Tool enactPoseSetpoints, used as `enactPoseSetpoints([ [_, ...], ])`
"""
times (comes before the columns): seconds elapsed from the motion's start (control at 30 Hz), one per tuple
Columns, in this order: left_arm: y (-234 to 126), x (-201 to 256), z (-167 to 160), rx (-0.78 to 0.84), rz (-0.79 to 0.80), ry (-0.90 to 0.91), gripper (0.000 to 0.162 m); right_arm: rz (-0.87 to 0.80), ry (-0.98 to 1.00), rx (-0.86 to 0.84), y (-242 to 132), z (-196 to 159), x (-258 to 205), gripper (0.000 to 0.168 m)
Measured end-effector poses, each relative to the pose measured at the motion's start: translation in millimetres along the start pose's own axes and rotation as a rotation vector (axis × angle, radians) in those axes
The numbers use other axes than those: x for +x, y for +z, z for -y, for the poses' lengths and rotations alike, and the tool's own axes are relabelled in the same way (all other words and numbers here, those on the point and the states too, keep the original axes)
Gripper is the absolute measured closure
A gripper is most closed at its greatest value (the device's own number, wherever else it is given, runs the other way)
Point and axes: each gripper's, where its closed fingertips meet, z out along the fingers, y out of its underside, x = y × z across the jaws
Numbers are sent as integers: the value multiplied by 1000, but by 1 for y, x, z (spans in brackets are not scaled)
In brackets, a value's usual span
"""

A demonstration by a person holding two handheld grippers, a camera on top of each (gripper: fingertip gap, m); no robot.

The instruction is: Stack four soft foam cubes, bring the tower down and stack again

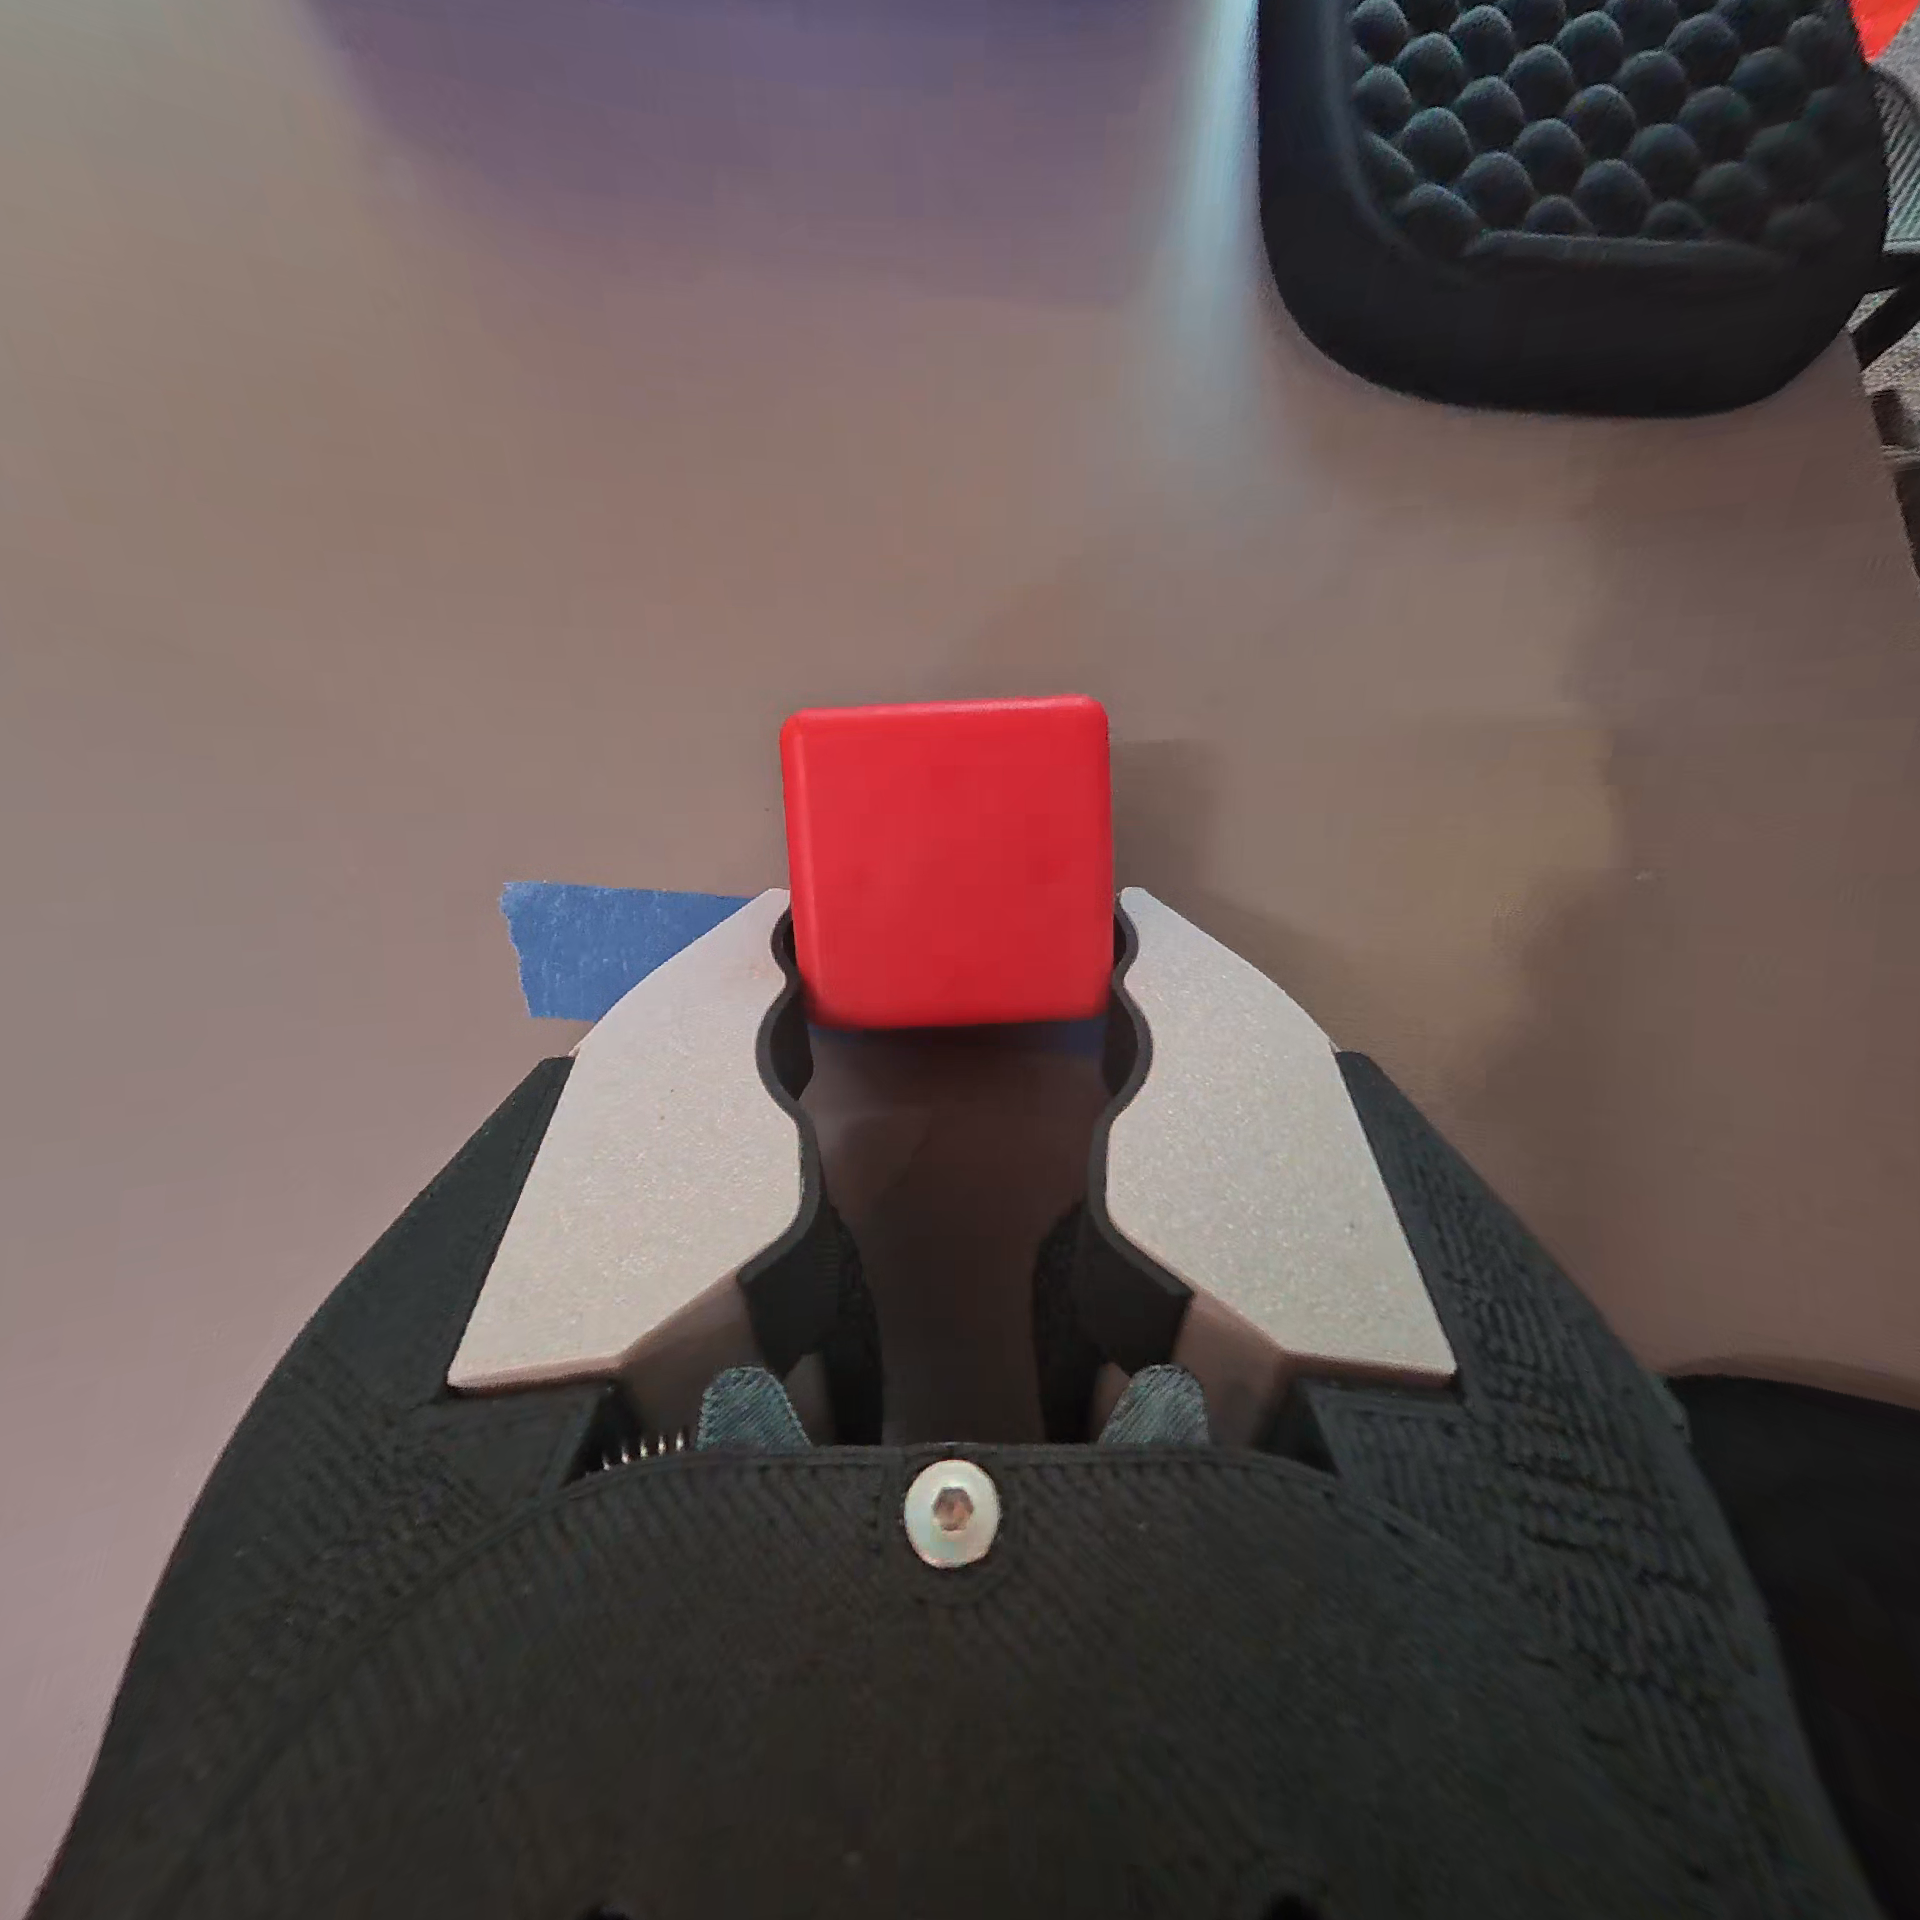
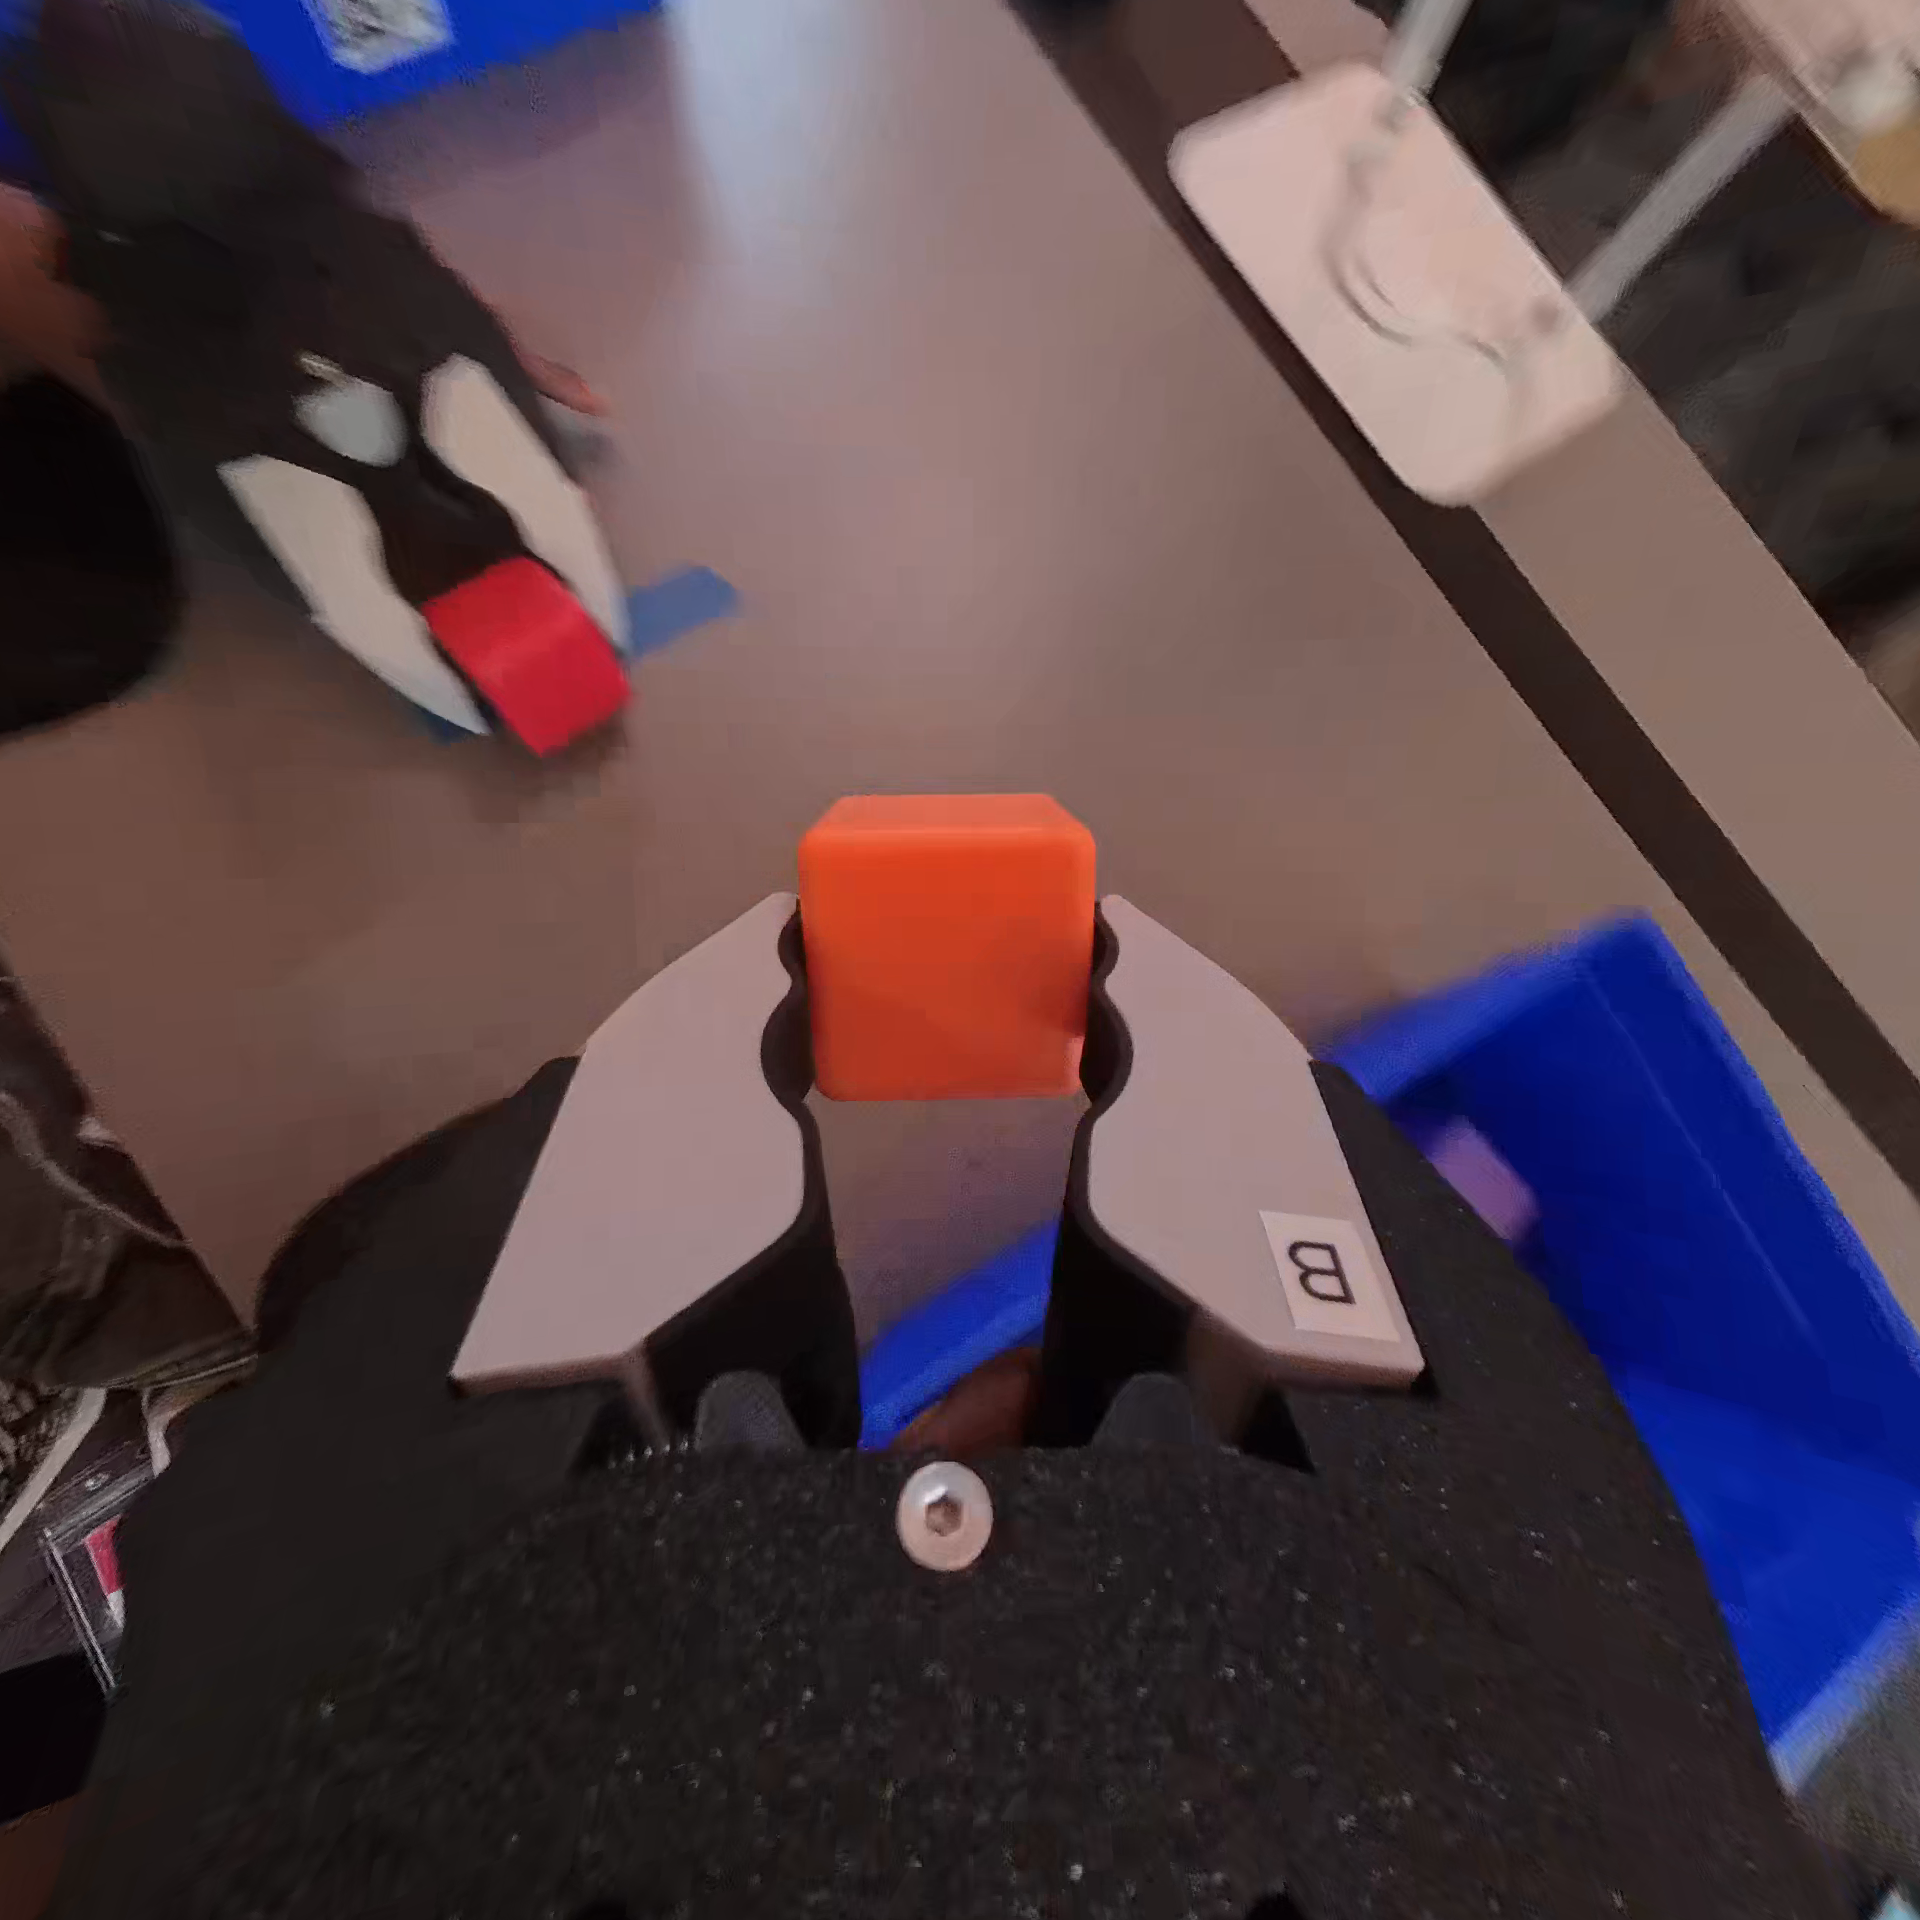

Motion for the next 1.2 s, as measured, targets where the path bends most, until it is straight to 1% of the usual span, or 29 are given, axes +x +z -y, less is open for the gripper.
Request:
enactPoseSetpoints([
  [0.1, -1, -1, 0, -4, 5, 4, 108, -174, 177, -116, -29, -54, 43, 119],
  [0.17, -1, -1, 0, -6, 4, 3, 108, -231, 284, -197, -35, -91, 58, 119],
  [0.23, -1, -1, 0, -7, 5, 4, 108, -238, 357, -265, -29, -121, 63, 118],
  [0.33, -1, -1, 0, -7, 8, 5, 108, -203, 402, -347, -7, -155, 58, 118],
  [0.5, -1, -2, 1, -2, 12, 4, 108, -156, 439, -423, 24, -186, 52, 118],
  [0.77, -3, -3, 4, 12, 22, 13, 108, -132, 466, -514, 38, -208, 46, 119],
  [0.83, -3, -3, 5, 12, 21, 14, 108, -130, 469, -505, 39, -207, 46, 118],
  [0.93, -2, -3, 5, 11, 19, 16, 108, -173, 485, -471, 27, -198, 52, 105],
  [1.0, -1, -3, 4, 12, 15, 12, 108, -309, 515, -479, 1, -190, 64, 100],
  [1.03, -1, -3, 4, 13, 12, 9, 108, -390, 518, -463, -15, -180, 69, 100],
  [1.07, -1, -3, 4, 15, 10, 7, 108, -449, 508, -414, -29, -163, 72, 100],
  [1.1, -1, -2, 4, 15, 7, 5, 108, -475, 475, -334, -38, -138, 71, 101],
  [1.13, -1, -2, 4, 16, 5, 4, 108, -466, 410, -235, -41, -107, 65, 101],
  [1.17, 0, -2, 4, 17, 3, 4, 108, -418, 315, -130, -39, -72, 52, 101],
  [1.2, 0, -2, 4, 19, 1, 4, 108, -330, 204, -41, -31, -38, 32, 101],
])
